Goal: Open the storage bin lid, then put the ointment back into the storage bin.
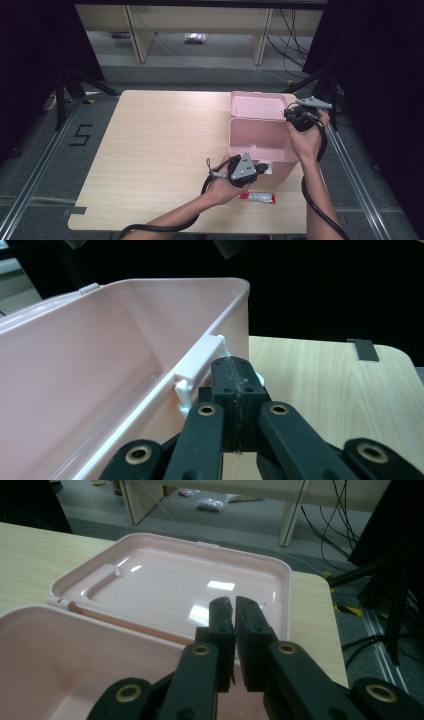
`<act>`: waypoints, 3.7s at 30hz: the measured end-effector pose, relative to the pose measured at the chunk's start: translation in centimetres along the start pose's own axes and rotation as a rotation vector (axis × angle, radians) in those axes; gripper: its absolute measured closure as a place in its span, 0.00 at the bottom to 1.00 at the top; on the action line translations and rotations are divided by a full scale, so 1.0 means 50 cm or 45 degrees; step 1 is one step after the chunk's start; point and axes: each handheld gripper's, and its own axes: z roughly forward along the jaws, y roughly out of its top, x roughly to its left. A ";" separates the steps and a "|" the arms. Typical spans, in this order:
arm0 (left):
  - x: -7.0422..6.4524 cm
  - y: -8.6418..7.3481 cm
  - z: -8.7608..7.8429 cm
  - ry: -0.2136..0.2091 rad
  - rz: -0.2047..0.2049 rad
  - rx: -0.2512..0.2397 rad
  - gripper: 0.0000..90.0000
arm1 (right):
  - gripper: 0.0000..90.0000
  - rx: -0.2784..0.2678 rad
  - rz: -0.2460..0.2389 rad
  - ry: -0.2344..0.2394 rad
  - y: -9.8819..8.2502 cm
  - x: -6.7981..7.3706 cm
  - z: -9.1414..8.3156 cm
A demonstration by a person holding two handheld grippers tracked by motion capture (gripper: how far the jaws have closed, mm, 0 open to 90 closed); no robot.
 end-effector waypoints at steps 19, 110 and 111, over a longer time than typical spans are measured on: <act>0.002 0.006 0.000 0.005 0.019 0.014 0.99 | 0.92 0.044 -0.030 0.087 -0.049 0.013 -0.065; 0.114 -0.074 -0.354 0.393 -0.150 -0.021 0.58 | 0.75 0.149 -0.363 0.464 -0.158 0.083 -0.208; 0.114 -0.075 -0.354 0.393 -0.152 -0.023 0.58 | 0.75 0.168 -0.341 0.459 -0.161 0.087 -0.212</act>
